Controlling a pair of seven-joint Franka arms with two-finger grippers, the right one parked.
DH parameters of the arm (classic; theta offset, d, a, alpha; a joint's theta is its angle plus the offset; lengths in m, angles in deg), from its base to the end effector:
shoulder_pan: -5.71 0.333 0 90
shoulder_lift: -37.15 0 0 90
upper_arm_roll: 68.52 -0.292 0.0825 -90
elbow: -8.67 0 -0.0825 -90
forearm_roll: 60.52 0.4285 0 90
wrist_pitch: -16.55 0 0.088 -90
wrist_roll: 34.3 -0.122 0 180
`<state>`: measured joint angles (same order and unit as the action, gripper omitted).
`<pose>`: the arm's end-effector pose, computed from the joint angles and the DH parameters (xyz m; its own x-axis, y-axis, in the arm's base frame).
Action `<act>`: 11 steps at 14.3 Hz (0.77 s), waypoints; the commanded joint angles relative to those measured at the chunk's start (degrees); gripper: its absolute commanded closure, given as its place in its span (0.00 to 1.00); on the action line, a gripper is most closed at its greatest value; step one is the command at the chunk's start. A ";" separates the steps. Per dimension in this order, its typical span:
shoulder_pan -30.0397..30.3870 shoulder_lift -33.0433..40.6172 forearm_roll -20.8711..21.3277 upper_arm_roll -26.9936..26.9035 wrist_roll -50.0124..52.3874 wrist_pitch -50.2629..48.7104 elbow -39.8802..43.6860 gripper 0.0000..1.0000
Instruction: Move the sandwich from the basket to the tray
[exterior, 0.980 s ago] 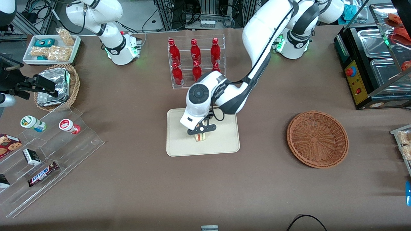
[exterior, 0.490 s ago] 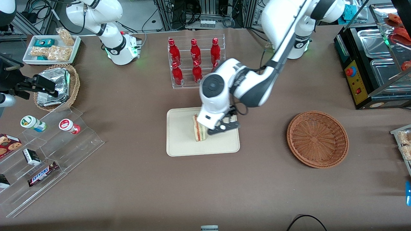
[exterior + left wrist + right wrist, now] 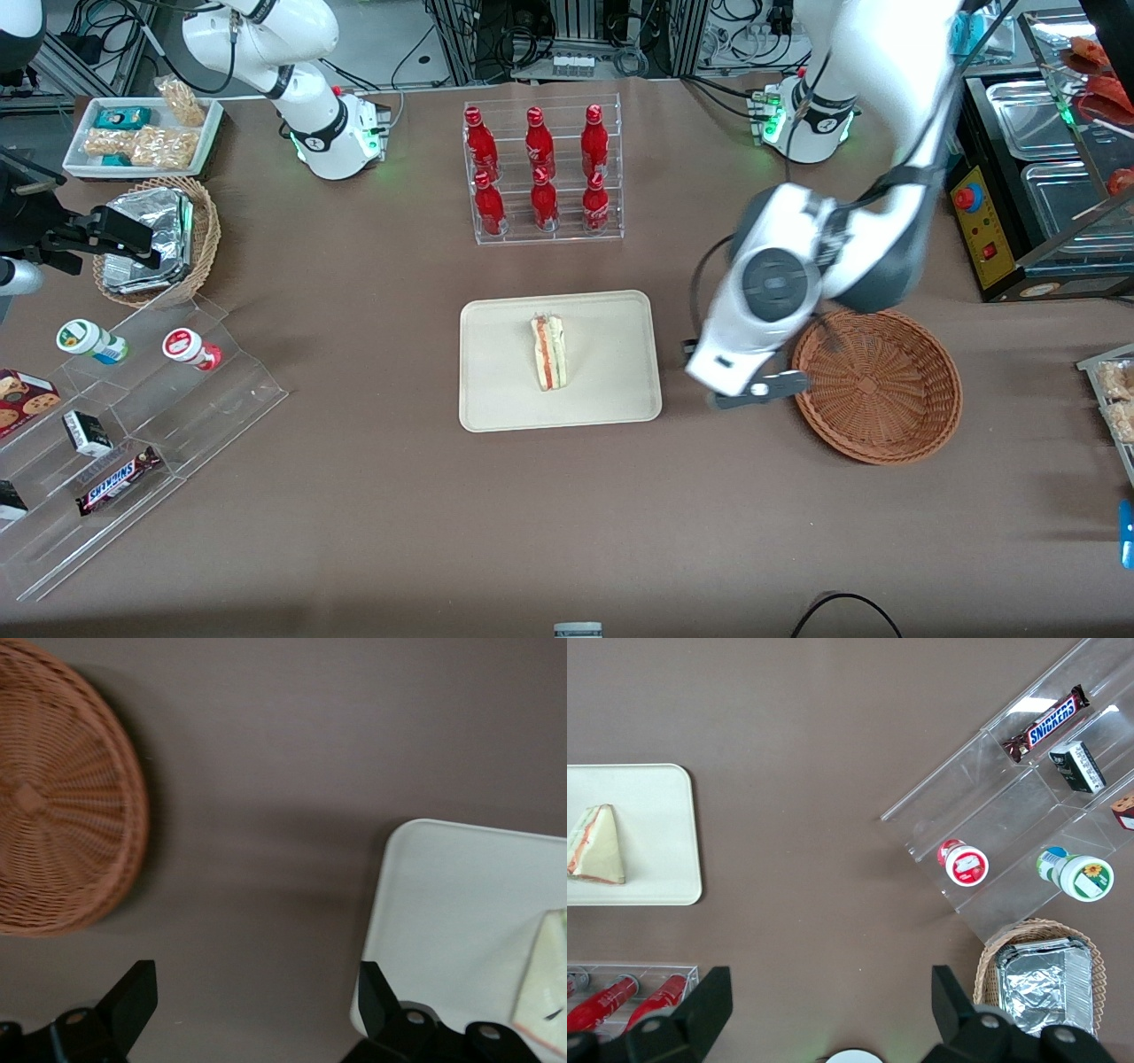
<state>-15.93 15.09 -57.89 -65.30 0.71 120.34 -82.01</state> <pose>0.6212 -0.2795 0.3493 0.9788 0.1694 -0.1148 0.1575 -0.9818 -0.1063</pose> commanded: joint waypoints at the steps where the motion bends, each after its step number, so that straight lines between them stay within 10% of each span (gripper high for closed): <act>1: 3.44 10.43 0.02 0.64 -6.69 -2.79 -8.45 0.00; 11: 23.03 26.09 -2.09 3.02 -34.90 -15.99 -8.46 0.00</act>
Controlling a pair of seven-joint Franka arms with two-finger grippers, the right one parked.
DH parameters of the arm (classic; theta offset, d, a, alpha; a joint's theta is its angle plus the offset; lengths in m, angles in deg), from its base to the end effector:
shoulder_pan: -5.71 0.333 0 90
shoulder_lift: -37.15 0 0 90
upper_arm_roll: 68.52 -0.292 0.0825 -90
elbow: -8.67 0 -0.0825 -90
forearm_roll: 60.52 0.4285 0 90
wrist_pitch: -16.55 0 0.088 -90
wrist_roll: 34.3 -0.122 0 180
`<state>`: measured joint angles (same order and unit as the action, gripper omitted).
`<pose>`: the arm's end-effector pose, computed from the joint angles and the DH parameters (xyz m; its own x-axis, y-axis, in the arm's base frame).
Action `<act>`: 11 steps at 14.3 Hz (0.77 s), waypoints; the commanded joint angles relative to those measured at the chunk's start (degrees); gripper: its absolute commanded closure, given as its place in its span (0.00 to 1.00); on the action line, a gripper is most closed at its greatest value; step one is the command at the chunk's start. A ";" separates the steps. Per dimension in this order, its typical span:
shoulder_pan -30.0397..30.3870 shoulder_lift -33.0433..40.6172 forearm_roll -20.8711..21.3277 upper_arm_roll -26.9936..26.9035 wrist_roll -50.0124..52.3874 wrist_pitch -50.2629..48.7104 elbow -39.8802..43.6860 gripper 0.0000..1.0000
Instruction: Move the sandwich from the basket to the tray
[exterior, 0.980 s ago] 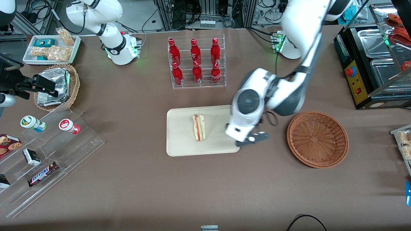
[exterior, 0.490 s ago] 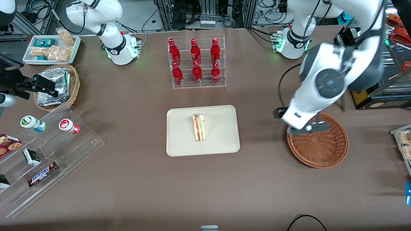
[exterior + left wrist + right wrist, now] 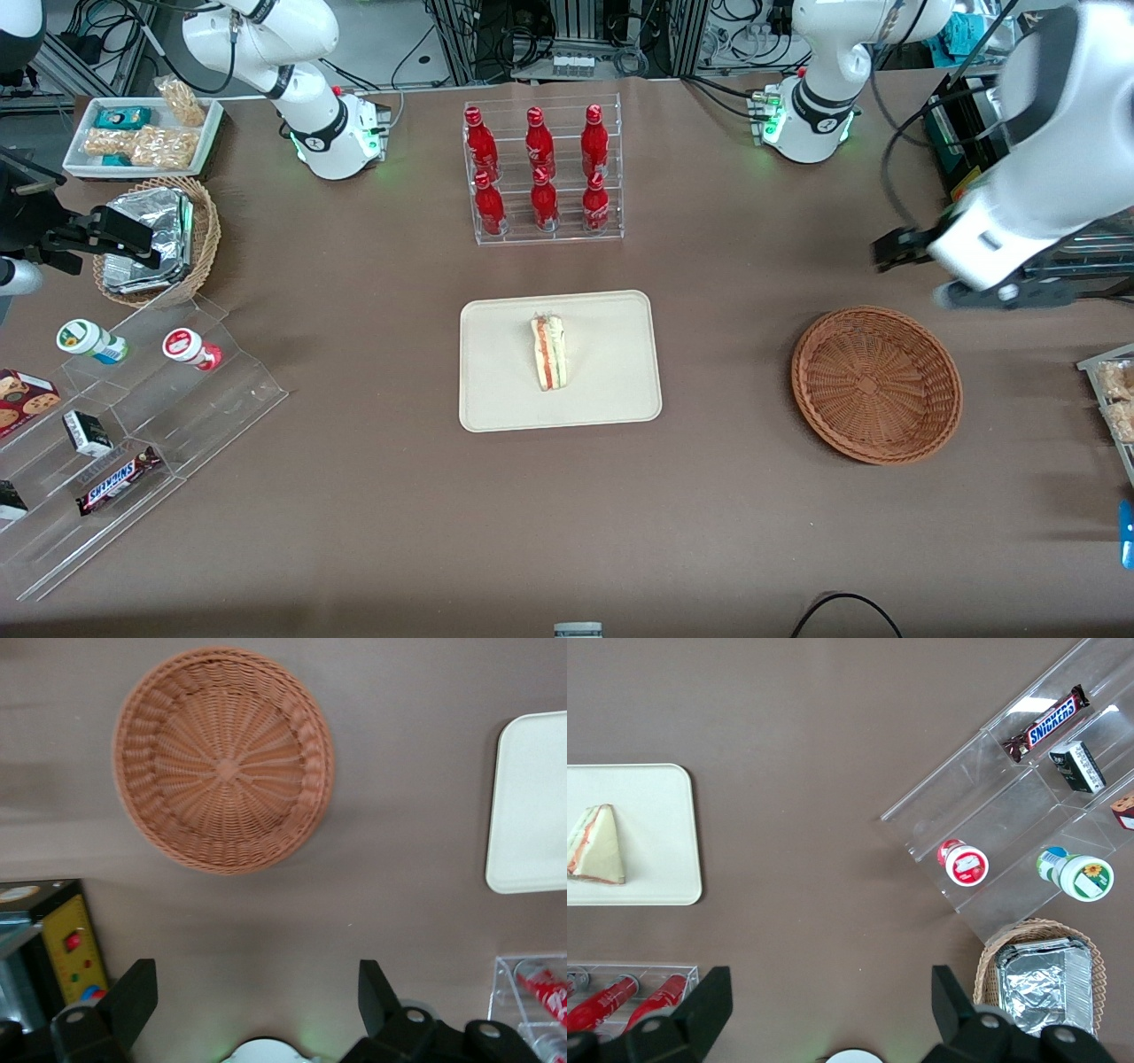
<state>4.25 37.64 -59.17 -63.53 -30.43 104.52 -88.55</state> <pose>0.5802 -0.0628 0.5234 0.9877 -0.0428 -0.1503 -0.0485 -0.9982 -0.0344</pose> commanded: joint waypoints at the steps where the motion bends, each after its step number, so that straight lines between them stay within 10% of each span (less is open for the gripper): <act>1: 3.57 4.16 -0.56 1.25 -4.66 0.09 -1.84 0.00; 11: 1.21 2.41 -0.20 -5.52 -4.76 2.82 4.49 0.00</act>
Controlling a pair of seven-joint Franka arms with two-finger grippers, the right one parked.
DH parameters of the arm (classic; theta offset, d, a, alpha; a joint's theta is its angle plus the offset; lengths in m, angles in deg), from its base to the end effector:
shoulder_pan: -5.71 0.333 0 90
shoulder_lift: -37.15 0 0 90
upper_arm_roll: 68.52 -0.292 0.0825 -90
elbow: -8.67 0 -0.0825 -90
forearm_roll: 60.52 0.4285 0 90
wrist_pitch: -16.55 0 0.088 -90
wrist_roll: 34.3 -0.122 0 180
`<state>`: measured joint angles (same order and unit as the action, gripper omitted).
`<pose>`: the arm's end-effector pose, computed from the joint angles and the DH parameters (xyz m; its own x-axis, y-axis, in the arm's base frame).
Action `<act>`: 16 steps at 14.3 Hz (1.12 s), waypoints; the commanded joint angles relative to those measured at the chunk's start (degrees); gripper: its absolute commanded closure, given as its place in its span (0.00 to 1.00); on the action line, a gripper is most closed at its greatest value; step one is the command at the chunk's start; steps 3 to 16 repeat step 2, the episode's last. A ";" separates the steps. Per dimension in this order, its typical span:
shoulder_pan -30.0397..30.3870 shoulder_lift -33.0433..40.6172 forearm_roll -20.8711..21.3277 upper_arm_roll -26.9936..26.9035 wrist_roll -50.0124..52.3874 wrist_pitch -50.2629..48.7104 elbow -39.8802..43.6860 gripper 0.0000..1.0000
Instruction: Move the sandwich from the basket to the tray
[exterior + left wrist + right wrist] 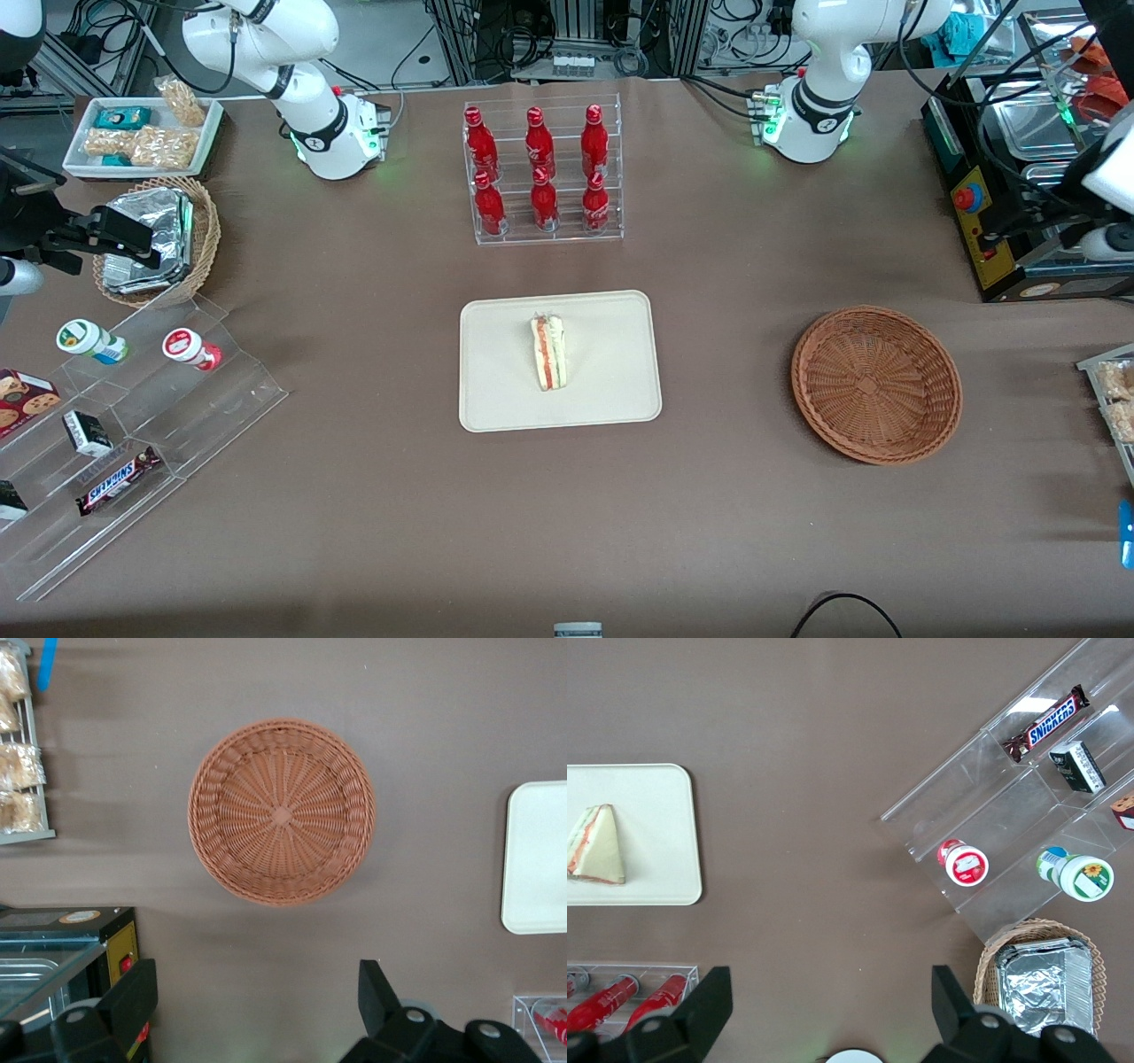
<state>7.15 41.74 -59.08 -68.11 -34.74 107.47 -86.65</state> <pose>0.5766 0.0133 0.5860 0.9999 0.0099 0.0031 0.0100 -0.9996 -0.0257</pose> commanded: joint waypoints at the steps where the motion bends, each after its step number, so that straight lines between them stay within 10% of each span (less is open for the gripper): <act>1: -1.79 -1.61 -0.29 -0.94 -0.36 -0.22 2.69 0.00; 16: -1.79 -1.61 -0.73 -0.94 -0.36 -0.39 2.69 0.00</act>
